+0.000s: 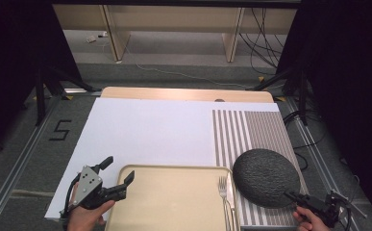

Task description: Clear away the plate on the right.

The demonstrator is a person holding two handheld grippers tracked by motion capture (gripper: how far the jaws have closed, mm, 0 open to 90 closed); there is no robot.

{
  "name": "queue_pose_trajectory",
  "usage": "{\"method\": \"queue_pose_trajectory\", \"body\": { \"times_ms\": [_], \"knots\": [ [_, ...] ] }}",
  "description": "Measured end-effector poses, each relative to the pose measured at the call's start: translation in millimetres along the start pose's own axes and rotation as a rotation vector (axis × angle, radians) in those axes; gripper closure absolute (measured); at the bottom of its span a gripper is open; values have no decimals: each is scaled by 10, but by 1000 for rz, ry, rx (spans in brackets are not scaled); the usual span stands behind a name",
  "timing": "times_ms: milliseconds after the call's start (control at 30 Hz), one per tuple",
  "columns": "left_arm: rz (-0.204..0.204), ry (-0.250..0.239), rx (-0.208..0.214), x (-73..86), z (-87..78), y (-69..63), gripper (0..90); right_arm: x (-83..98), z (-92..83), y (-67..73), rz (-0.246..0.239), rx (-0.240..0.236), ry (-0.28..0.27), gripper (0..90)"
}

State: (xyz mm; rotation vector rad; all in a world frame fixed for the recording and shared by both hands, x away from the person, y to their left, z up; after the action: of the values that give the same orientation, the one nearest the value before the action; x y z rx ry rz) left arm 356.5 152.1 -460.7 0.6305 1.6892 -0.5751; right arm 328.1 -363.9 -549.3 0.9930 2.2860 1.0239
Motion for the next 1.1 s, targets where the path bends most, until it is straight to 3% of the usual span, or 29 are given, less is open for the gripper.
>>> {"method": "queue_pose_trajectory", "body": {
  "times_ms": [100, 300, 500, 600, 633, 800, 900, 967, 1100],
  "knots": [
    [-2, 1, -2, 1, -6, 10, 173, -19, -18, 35, 20, -16, -4, 863],
    [-1, 1, 0, 1, 0, 4, 172, -38, -11, 32, -18, -19, -33, 864],
    [-2, 0, -2, 0, -10, 11, 172, -51, -41, 60, -21, -29, -47, 863],
    [0, 0, -2, -1, -10, 10, 172, -37, -85, 93, 7, -37, -17, 864],
    [0, 0, -2, -1, -10, 8, 172, -48, -74, 80, -16, -49, -41, 864],
    [-2, -1, -2, -2, -9, 11, 172, -67, -104, 134, -11, -97, -71, 865],
    [0, 0, -1, -1, -10, 9, 172, -50, -114, 161, -1, -107, -60, 864],
    [-1, 0, -2, -1, -10, 9, 172, -29, -118, 176, -20, -102, -54, 865],
    [-2, 0, -3, 1, -8, 11, 172, 22, -110, 272, -31, -146, -55, 865]
  ]
}}
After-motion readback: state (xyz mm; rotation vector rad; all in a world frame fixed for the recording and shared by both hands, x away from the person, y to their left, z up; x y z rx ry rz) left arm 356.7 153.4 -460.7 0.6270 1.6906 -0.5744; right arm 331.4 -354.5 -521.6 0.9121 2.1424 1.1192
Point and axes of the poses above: each handheld gripper's, and its own axes: z roughly forward along the jaws, x roughly out of its underside, y roughly to its left, the point moved 10 cm from there along z, roughly forward along the jaws, and after that the axes turned 12 degrees about x, right-handed, at the moved point
